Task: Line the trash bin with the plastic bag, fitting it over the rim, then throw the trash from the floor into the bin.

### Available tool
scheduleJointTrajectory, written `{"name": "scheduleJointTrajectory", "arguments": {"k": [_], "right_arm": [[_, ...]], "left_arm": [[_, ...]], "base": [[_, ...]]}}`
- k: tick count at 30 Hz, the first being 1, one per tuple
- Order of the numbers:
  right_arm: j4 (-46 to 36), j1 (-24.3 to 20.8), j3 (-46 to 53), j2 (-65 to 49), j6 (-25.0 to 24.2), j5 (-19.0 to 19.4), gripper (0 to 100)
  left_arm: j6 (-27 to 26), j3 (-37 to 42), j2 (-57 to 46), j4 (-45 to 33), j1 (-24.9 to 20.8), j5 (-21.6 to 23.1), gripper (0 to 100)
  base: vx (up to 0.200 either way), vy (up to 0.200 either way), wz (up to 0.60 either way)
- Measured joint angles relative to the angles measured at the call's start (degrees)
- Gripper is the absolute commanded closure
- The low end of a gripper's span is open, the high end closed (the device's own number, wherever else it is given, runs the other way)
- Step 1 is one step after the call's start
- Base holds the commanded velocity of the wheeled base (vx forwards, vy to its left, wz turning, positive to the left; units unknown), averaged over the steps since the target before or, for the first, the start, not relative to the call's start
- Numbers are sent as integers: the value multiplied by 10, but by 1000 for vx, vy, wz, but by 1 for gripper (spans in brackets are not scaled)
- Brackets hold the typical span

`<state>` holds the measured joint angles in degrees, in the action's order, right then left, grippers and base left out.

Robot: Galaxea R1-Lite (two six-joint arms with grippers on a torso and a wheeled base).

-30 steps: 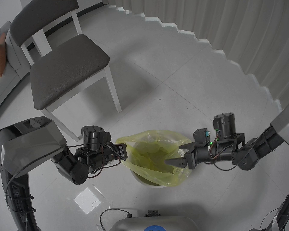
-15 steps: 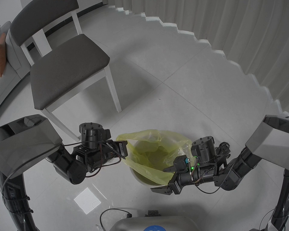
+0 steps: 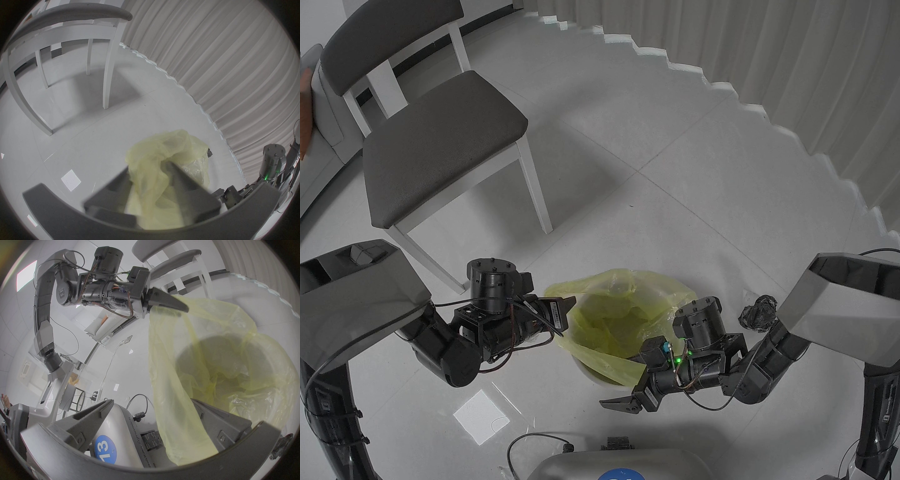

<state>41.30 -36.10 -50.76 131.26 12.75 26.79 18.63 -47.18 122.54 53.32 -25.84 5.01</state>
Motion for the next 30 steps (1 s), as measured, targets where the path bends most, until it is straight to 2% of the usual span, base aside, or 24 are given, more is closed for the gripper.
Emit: {"name": "scheduleJointTrajectory", "arguments": {"k": [13,14,17,30], "right_arm": [[-1,-8,-22,35,14,-1,0],[-1,-8,-23,36,17,-1,100],[0,-7,-24,38,29,0,100],[1,-30,-24,35,25,0,100]], "left_arm": [[-1,19,-6,25,3,-2,0],[-1,21,-8,25,4,-1,0],[-1,26,-15,25,4,-1,0],[-2,45,-34,25,8,-1,0]], "base": [[0,0,0],[0,0,0],[0,0,0],[0,0,0]]}}
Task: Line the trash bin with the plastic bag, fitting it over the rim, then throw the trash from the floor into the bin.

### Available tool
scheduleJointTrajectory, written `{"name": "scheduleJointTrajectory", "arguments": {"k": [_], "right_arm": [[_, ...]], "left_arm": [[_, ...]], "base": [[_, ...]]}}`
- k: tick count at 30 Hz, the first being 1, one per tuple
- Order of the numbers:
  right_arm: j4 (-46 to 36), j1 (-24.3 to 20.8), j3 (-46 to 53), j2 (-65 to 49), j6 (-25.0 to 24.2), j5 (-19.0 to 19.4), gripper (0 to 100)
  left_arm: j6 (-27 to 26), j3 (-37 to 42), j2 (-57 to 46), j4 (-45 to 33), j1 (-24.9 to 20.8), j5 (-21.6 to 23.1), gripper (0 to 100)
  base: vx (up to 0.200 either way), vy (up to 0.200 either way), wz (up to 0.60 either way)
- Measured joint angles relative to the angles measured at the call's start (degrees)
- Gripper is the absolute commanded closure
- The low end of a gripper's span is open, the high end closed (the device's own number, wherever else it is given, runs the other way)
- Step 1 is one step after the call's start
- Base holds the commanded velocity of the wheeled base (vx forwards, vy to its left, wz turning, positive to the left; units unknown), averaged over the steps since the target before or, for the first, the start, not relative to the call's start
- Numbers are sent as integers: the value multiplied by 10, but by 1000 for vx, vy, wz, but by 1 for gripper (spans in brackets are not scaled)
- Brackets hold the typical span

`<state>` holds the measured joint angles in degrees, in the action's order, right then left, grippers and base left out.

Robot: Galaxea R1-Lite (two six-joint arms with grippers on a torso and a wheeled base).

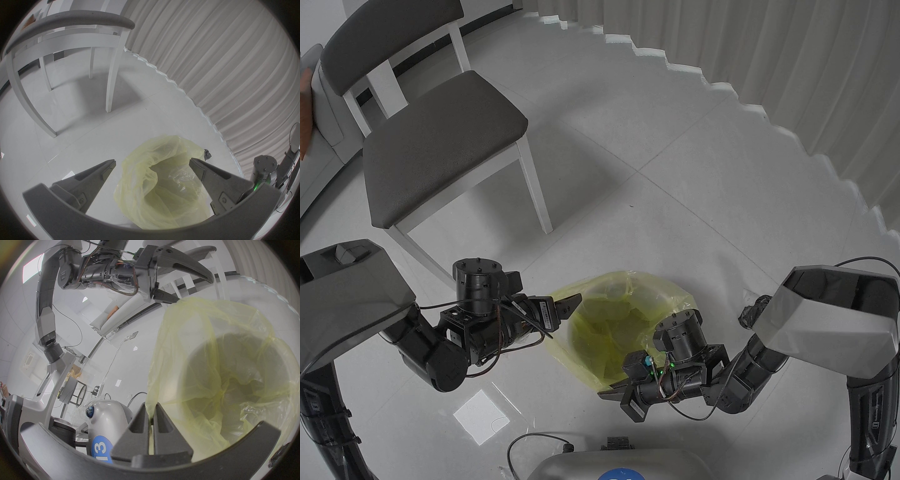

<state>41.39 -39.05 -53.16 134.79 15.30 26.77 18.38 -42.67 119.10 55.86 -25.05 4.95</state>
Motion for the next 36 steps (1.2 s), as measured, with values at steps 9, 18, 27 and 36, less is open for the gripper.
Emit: {"name": "scheduleJointTrajectory", "arguments": {"k": [9,18,27,36], "right_arm": [[1,-26,2,0,-3,1,100],[7,-56,11,-1,-2,0,100],[6,-7,-23,21,-1,-4,100],[2,7,-57,52,-1,-3,0]], "left_arm": [[0,2,-3,10,0,0,0],[0,4,-2,12,0,0,0],[0,1,0,11,0,0,0],[-2,-9,9,11,-3,-1,0]], "base": [[0,0,0],[0,0,0],[0,0,0],[0,0,0]]}}
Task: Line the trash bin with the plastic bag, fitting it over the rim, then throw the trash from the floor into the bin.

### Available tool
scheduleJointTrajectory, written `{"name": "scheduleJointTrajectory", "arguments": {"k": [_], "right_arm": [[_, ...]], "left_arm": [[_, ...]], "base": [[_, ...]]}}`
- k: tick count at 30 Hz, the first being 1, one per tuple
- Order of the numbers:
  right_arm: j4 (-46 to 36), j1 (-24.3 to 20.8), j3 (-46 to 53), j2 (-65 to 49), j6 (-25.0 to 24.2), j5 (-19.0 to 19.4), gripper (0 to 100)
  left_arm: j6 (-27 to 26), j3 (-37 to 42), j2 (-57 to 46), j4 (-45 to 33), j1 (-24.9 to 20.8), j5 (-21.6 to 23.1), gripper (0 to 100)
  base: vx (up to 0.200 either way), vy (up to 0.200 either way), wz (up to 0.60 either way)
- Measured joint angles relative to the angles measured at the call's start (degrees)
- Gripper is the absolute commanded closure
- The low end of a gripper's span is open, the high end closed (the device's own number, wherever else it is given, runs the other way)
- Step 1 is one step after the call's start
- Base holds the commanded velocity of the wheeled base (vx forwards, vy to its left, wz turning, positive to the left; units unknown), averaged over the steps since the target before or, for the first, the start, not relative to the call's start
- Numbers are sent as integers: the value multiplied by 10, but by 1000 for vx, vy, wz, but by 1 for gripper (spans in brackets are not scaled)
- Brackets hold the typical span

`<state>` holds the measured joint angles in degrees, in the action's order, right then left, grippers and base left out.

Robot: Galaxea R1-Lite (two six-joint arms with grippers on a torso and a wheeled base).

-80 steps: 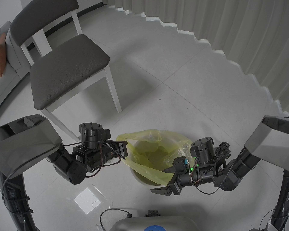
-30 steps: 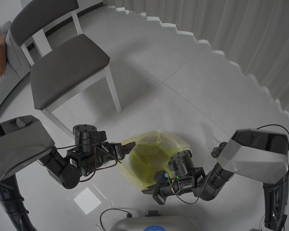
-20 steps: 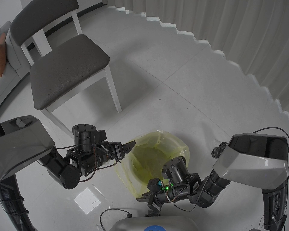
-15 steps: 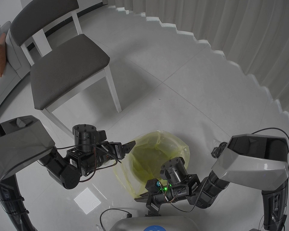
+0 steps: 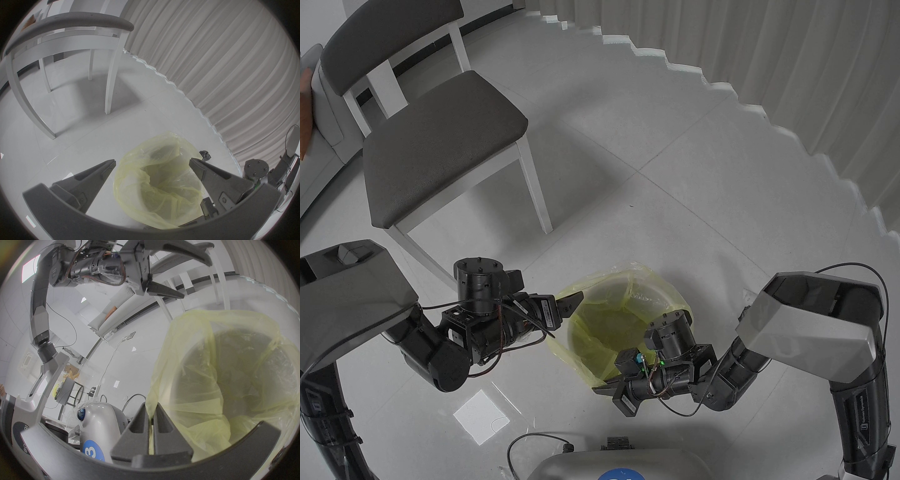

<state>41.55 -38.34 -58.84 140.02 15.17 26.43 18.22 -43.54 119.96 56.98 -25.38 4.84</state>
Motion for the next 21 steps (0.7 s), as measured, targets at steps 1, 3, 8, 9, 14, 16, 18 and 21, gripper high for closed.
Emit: {"name": "scheduleJointTrajectory", "arguments": {"k": [1,3,8,9,14,16,18,21], "right_arm": [[1,-1,-1,2,0,0,0],[4,-2,-1,6,0,0,0],[7,-3,11,1,-1,0,0],[8,-2,16,-5,-1,0,0],[11,-1,41,-53,-2,-2,0],[11,-1,49,-76,-2,-7,0],[11,2,55,-100,-2,-12,0],[8,16,63,-134,7,-20,0]], "left_arm": [[0,-1,1,0,0,0,0],[-1,-1,4,0,1,-2,0],[-1,-5,10,-1,2,-2,0],[-1,-6,11,-1,3,-2,0],[-1,-12,15,-2,1,-3,0],[-1,-14,15,-1,0,-3,0],[-2,-14,15,-1,-1,-4,0],[-2,-13,14,3,-2,-4,0]], "base": [[0,0,0],[0,0,0],[0,0,0],[0,0,0],[0,0,0],[0,0,0],[0,0,0],[0,0,0]]}}
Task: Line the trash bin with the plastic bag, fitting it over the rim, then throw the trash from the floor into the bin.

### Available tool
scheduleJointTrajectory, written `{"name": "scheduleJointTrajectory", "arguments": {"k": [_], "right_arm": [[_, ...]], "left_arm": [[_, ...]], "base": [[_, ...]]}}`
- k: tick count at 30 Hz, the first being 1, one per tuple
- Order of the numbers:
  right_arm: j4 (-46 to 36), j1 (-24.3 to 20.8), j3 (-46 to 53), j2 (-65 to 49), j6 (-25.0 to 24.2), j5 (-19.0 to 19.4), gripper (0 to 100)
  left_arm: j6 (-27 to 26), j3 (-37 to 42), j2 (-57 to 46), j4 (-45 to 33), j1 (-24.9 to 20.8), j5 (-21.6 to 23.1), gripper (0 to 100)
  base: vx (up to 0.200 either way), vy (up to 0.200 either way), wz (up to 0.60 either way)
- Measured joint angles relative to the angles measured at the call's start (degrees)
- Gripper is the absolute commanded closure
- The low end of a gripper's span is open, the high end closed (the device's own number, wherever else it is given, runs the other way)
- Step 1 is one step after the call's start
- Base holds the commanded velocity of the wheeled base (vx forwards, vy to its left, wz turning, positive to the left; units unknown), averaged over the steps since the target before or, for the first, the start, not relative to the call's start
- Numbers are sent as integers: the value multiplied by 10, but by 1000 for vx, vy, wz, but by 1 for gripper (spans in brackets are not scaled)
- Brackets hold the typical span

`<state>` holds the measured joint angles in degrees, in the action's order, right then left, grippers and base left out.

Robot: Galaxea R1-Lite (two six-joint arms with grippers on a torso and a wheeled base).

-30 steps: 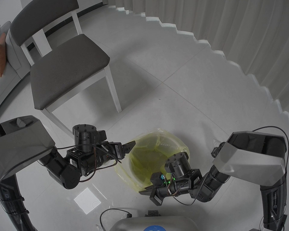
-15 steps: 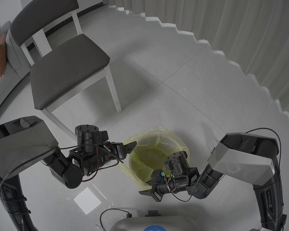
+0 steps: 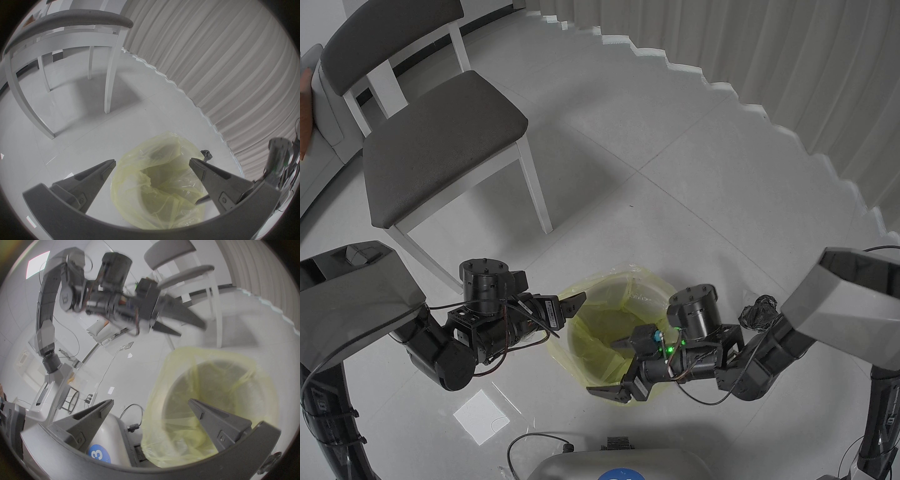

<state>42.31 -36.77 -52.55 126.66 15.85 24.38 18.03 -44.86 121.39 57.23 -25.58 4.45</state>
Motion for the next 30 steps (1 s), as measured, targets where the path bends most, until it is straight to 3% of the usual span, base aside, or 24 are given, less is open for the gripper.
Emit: {"name": "scheduleJointTrajectory", "arguments": {"k": [4,8,12,17,30], "right_arm": [[-18,18,8,-29,67,-31,0],[-36,29,11,-44,134,-117,0],[-50,34,1,-52,188,-170,0],[-56,54,-27,-49,203,-188,0],[-125,86,-172,29,222,-191,0]], "left_arm": [[-1,11,-3,12,1,1,0],[-3,32,-9,39,8,4,0],[-17,60,-17,69,15,4,0],[-40,77,-25,75,17,4,0],[-46,101,-43,79,31,2,0]], "base": [[0,0,0],[0,0,0],[0,0,0],[0,0,0],[0,0,0]]}}
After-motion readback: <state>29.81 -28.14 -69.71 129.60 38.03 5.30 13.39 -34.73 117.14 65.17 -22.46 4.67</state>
